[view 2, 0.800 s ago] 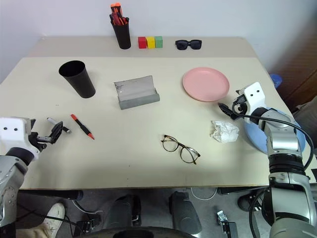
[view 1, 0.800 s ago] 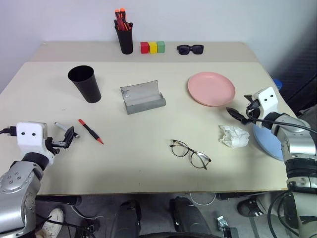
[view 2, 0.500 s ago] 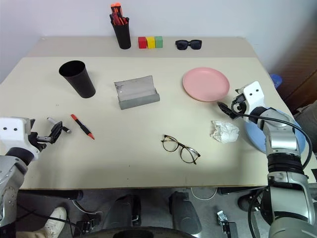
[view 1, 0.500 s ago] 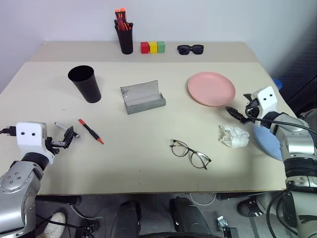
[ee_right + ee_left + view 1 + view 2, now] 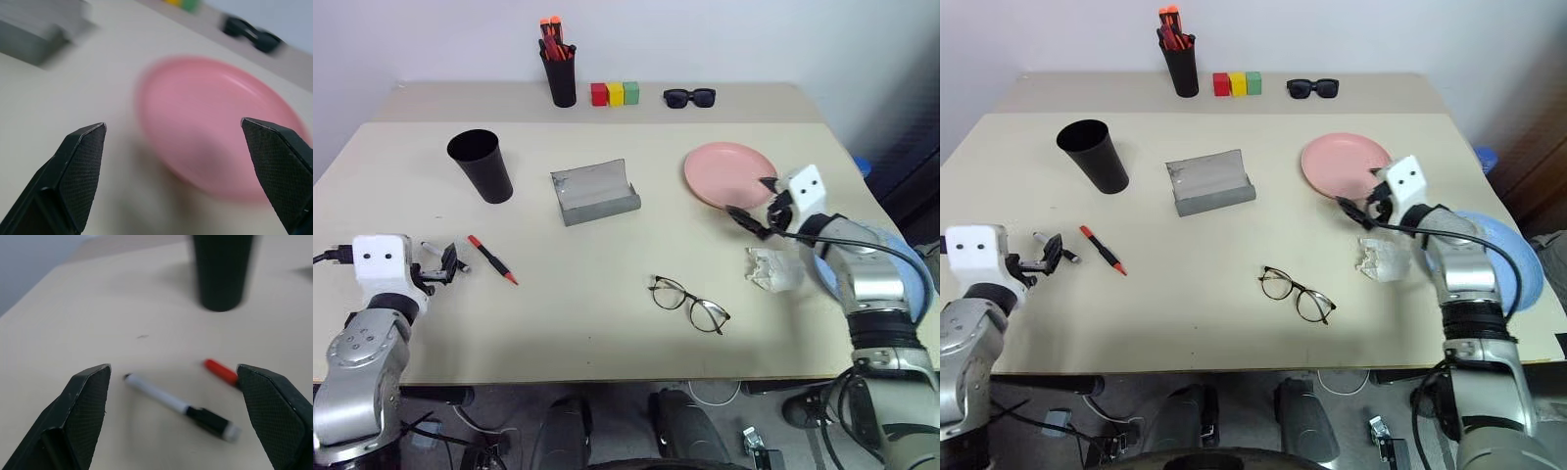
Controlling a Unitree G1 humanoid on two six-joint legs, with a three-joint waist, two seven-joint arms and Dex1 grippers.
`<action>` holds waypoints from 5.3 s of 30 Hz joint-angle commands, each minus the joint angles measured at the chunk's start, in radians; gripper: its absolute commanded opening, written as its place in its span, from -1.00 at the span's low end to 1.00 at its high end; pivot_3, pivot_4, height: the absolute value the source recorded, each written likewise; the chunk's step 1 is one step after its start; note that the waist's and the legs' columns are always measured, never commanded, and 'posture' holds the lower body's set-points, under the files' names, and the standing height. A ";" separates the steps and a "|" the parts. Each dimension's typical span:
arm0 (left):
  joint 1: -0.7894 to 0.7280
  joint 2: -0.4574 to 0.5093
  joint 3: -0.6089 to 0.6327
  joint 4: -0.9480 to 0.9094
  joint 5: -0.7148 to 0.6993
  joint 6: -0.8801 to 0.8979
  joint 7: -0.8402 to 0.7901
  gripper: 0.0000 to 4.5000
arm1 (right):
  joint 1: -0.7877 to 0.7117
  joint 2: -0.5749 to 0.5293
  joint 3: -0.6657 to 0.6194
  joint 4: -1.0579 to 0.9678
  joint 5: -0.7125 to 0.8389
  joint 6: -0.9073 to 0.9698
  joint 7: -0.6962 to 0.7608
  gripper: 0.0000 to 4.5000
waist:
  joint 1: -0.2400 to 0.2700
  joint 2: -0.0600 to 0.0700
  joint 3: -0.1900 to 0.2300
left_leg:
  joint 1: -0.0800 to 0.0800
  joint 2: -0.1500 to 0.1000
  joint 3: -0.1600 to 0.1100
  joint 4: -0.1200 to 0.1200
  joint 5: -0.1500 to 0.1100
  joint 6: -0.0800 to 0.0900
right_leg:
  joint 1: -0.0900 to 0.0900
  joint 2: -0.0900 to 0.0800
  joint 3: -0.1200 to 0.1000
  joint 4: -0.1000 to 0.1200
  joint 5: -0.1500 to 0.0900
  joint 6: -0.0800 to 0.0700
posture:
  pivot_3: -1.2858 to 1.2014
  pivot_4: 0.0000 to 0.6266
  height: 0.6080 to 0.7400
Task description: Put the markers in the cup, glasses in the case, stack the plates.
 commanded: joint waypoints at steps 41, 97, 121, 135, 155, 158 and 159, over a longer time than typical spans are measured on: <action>-0.659 -0.257 0.279 0.241 0.221 0.418 0.505 -0.98 | 0.121 0.233 0.282 -0.447 0.029 0.107 0.012 1.00 | 0.000 -0.003 0.000 | 0.002 -0.001 -0.004 0.002 0.001 -0.002 | 0.004 0.000 -0.002 0.001 0.000 0.000 | 0.03 -0.52 0.78; -1.029 -0.055 -0.269 1.391 0.301 -0.925 0.330 -0.51 | 0.022 0.406 0.267 -0.338 -0.099 0.011 -0.243 1.00 | 0.005 -0.006 0.000 | -0.014 -0.001 -0.002 0.005 0.003 -0.005 | -0.011 0.001 -0.004 0.004 0.001 0.001 | 0.03 -0.52 0.78; -0.614 0.006 -0.096 0.301 0.070 -0.088 0.209 -0.27 | 0.020 0.240 0.230 -0.377 -0.053 0.026 -0.064 1.00 | 0.007 -0.005 0.000 | -0.015 0.001 -0.004 0.012 0.003 -0.004 | -0.010 0.001 -0.005 0.007 0.001 0.001 | 0.03 -0.52 0.78; -0.664 -0.399 0.059 0.163 0.184 0.714 0.492 0.49 | 0.062 0.094 0.283 -0.448 0.029 0.092 0.205 1.00 | 0.026 -0.006 -0.001 | -0.014 -0.001 -0.008 0.015 0.001 -0.002 | -0.006 0.002 -0.005 0.006 0.002 0.003 | 0.03 -0.52 0.78; -0.709 -0.321 0.001 0.226 0.255 0.228 0.404 -0.99 | 0.072 0.225 0.257 -0.452 0.026 0.101 0.039 1.00 | 0.024 -0.006 -0.001 | -0.014 -0.001 -0.007 0.014 0.001 -0.002 | -0.007 0.001 -0.005 0.006 0.003 0.003 | 0.03 -0.52 0.78; -0.728 -0.222 -0.066 0.268 0.268 0.002 0.323 -0.99 | 0.046 0.347 0.228 -0.393 0.012 0.084 -0.100 1.00 | 0.026 -0.006 -0.001 | -0.014 0.000 -0.007 0.013 0.001 -0.003 | -0.007 0.001 -0.005 0.006 0.003 0.002 | 0.03 -0.52 0.78; -0.738 -0.193 -0.089 0.289 0.275 -0.063 0.302 -0.99 | 0.041 0.378 0.226 -0.378 0.001 0.074 -0.136 1.00 | 0.029 -0.006 -0.001 | -0.014 0.000 -0.006 0.013 0.002 -0.003 | -0.007 0.001 -0.005 0.006 0.003 0.002 | 0.03 -0.52 0.78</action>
